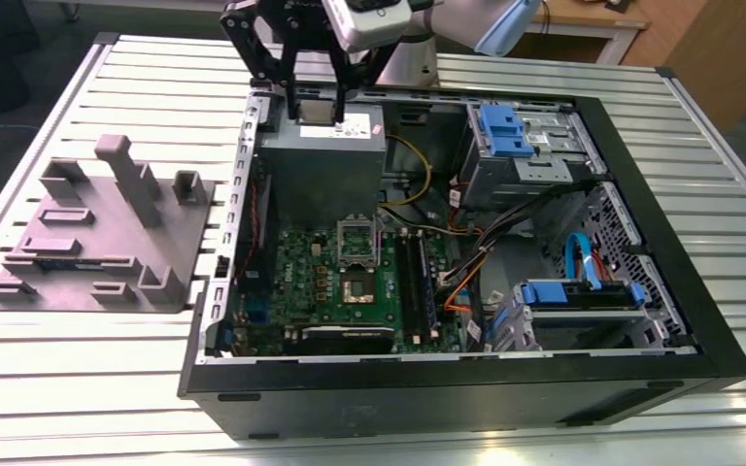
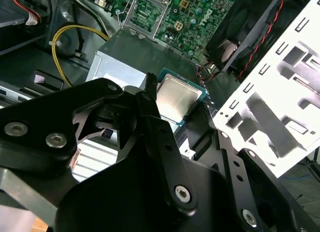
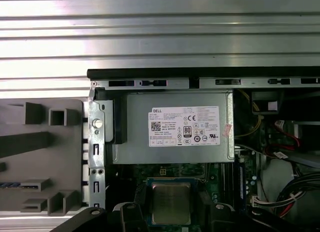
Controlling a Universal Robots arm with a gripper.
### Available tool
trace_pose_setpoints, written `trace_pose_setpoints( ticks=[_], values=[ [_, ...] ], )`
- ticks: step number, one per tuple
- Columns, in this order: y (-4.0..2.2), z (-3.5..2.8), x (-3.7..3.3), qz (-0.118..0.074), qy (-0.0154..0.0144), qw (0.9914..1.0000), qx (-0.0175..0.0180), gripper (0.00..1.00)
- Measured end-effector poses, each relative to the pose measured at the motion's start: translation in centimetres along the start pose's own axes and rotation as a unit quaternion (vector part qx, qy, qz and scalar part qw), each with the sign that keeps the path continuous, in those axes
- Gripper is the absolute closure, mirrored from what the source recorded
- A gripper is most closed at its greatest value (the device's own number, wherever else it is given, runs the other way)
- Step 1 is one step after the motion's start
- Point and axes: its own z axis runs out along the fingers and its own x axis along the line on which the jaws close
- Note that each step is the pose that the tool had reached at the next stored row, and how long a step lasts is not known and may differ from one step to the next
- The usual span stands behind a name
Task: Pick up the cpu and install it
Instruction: 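Pick up the cpu and move it towards the insertion slot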
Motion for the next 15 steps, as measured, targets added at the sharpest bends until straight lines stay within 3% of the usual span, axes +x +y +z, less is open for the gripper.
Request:
trace_pose_setpoints(
  ticks=[15],
  values=[
    [0.01,0.02,-1.95,0.0,0.0,1.0,0.0,0.53]
  ],
)
